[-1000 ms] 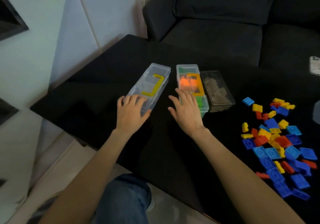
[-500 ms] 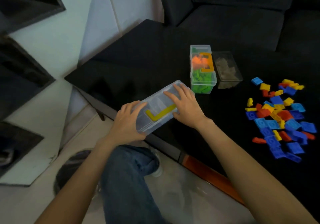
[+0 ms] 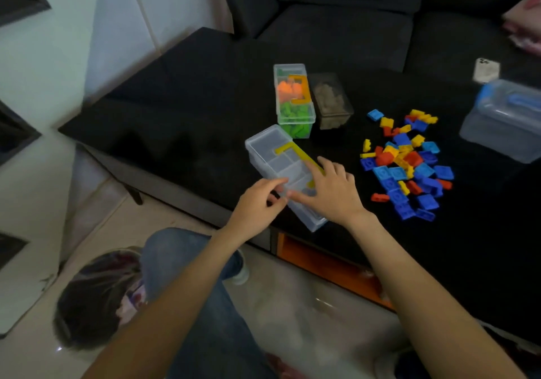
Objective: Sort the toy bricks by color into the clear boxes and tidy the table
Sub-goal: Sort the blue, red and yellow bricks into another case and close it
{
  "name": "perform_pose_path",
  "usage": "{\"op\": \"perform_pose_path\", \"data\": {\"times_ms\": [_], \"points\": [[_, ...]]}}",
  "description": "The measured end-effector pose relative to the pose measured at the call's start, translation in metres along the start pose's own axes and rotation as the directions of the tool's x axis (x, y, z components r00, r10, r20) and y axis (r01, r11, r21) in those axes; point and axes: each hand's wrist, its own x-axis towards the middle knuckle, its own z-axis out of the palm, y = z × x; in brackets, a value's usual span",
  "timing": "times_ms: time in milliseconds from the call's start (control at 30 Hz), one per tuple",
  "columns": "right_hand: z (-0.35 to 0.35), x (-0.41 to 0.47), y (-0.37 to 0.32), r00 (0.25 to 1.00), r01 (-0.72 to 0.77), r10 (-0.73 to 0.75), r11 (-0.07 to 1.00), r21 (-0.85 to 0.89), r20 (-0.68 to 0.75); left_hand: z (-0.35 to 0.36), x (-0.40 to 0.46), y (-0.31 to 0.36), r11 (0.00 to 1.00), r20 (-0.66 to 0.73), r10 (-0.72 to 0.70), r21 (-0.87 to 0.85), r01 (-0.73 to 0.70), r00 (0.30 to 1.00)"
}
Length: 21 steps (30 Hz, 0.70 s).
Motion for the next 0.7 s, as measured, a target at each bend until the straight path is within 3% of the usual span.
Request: {"op": "perform_pose_path", "data": {"times_ms": [133,233,400,533,700], "points": [[-0.01,-0.009,0.004,0.993,0.109,-0.116,0.973,-0.204,-0.023,-0.012,0.024,-0.009,0.889,-0.087,0.305,0.382,-0.251,0.948],[-0.012,-0.009,0.011,0.982,0.174,-0.186,0.945,-0.275,-0.018,-0.028,0.044,-0.026,0.821,-0.039,0.287,0.525,-0.224,0.957],[-0.012,-0.007,0.023,0.99,0.12,-0.136,0.944,-0.307,-0.032,-0.027,0.058,-0.027,0.747,0.104,0.348,0.57,-0.342,0.932],[-0.005,-0.003,0.013,0.991,0.123,-0.135,0.92,-0.373,-0.006,-0.019,0.06,-0.018,0.755,0.06,0.389,0.551,-0.355,0.919],[-0.01,-0.003,0.014,0.985,0.169,-0.168,0.927,-0.336,0.031,-0.016,0.063,-0.015,0.696,-0.003,0.456,0.624,-0.354,0.89]]}}
